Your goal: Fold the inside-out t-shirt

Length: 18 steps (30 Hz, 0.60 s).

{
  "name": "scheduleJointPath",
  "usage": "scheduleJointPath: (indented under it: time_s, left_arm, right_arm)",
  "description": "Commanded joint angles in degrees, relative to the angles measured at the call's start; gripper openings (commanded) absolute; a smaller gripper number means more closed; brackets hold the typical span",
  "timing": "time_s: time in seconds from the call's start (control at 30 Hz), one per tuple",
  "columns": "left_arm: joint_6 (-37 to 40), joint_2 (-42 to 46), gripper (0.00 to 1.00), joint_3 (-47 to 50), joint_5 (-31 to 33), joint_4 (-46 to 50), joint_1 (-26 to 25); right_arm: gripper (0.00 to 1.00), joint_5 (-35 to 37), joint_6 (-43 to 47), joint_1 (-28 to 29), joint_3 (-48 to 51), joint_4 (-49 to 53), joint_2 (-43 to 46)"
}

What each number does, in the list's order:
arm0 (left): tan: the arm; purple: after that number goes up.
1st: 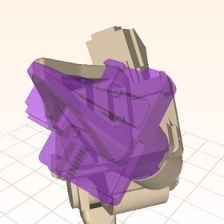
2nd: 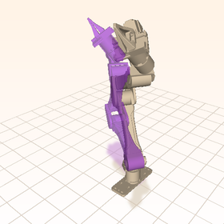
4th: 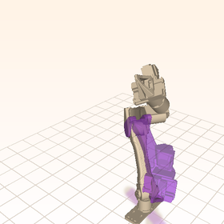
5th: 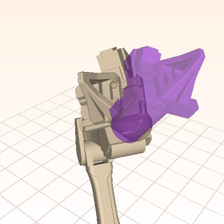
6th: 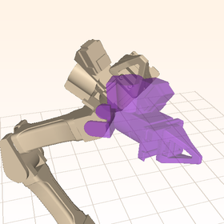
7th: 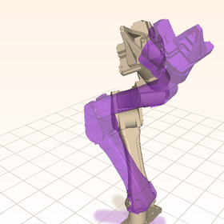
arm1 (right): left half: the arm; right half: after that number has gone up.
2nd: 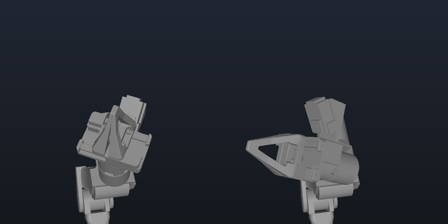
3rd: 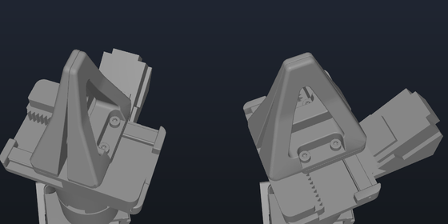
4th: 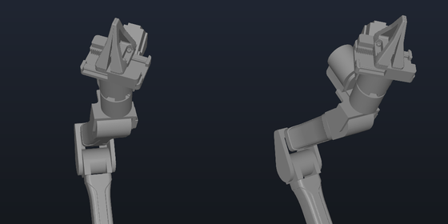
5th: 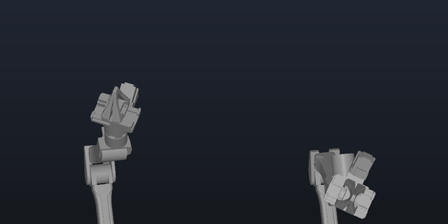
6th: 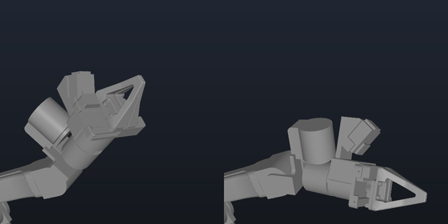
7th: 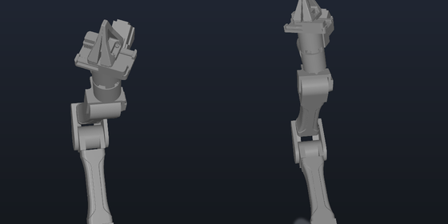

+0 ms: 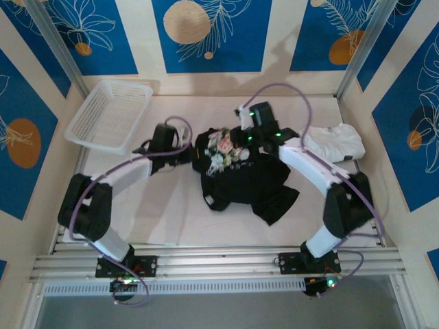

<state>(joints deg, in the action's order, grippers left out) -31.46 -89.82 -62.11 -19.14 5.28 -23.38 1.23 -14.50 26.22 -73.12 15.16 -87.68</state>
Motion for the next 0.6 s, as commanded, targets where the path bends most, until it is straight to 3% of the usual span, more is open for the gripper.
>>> scheduleJointPath:
  time_s: [0.0, 0.17, 0.3, 0.43, 0.57]
  left_arm:
    - [4.43, 9.15, 0.00, -10.47, 1.95, 1.13, 0.31]
    - [7.70, 17.75, 0.00, -7.53, -0.85, -0.91, -3.42]
    - [9.40, 20.57, 0.00, 4.97, -4.53, -1.12, -6.31]
    - [12.24, 17.63, 0.00, 13.36, -5.61, 0.13, -14.20]
    - [11.82, 7.79, 0.03, 13.55, -7.23, -1.21, -22.49]
  right_arm:
    - [0.00, 0.43, 1.84, -1.65, 2.61, -8.20, 14.29]
    - [0.03, 4.61, 0.37, -1.38, 21.05, -15.45, 32.11]
    - [0.18, 8.45, -5.60, -0.16, 36.04, -13.39, 38.39]
    - [0.38, 13.26, -9.73, 0.76, 42.33, -5.51, 40.48]
    - [0.47, 10.38, -10.80, 1.03, 42.80, -6.93, 39.26]
